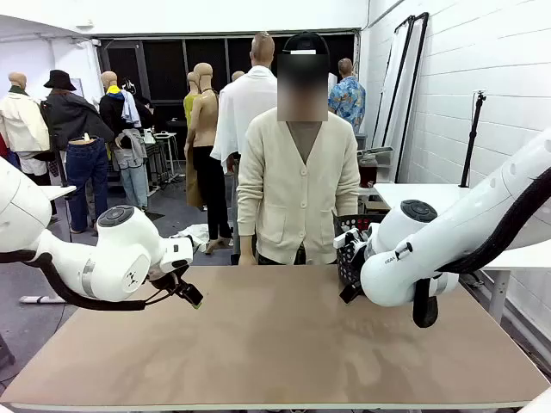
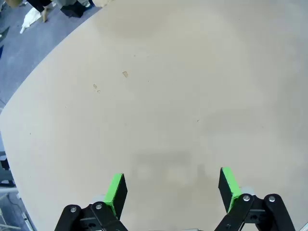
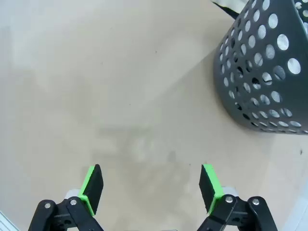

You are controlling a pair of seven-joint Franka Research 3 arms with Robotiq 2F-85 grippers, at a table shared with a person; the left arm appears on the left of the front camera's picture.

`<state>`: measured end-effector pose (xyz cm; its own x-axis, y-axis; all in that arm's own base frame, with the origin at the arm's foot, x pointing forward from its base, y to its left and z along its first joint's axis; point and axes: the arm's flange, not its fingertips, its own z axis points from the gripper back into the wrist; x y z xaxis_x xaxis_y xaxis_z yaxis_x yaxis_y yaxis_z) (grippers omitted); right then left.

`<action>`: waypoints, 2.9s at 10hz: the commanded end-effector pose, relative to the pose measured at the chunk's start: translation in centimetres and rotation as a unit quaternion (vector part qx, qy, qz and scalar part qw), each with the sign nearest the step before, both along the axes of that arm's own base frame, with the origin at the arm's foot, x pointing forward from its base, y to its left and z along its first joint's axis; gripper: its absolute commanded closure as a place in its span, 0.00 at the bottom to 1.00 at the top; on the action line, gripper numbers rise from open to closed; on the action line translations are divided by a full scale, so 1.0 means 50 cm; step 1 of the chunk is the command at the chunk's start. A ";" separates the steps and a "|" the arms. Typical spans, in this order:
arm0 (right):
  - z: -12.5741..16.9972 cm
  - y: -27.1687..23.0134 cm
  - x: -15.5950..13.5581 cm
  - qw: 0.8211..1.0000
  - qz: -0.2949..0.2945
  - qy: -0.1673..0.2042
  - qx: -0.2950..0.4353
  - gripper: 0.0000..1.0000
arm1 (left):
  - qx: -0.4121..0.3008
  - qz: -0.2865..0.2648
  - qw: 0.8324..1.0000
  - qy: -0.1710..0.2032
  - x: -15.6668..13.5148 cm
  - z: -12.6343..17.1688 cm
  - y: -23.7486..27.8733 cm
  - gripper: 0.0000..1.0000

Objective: Fold the training pants.
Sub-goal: Grab both ends of the Training pants handed by a person.

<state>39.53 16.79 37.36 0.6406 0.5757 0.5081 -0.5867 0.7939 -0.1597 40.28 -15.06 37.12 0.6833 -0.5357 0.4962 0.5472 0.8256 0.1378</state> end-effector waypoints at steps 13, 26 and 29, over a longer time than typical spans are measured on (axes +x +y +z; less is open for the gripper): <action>0.000 0.000 0.000 1.000 0.000 0.000 0.000 0.00 | 0.000 0.000 1.000 0.000 0.000 0.000 0.000 0.00; 0.245 -0.054 -0.046 1.000 0.007 -0.014 0.020 0.00 | -0.022 0.014 1.000 -0.009 -0.050 0.263 0.018 0.00; 0.293 -0.068 -0.066 0.999 -0.002 -0.036 0.019 0.00 | -0.040 0.008 0.999 -0.025 -0.079 0.318 0.027 0.00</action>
<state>36.35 14.06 51.90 0.6119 0.5407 0.5772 -0.5621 0.8107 -0.1636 36.93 -13.94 52.69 0.6633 -0.4899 0.5657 0.5230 0.8441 0.1178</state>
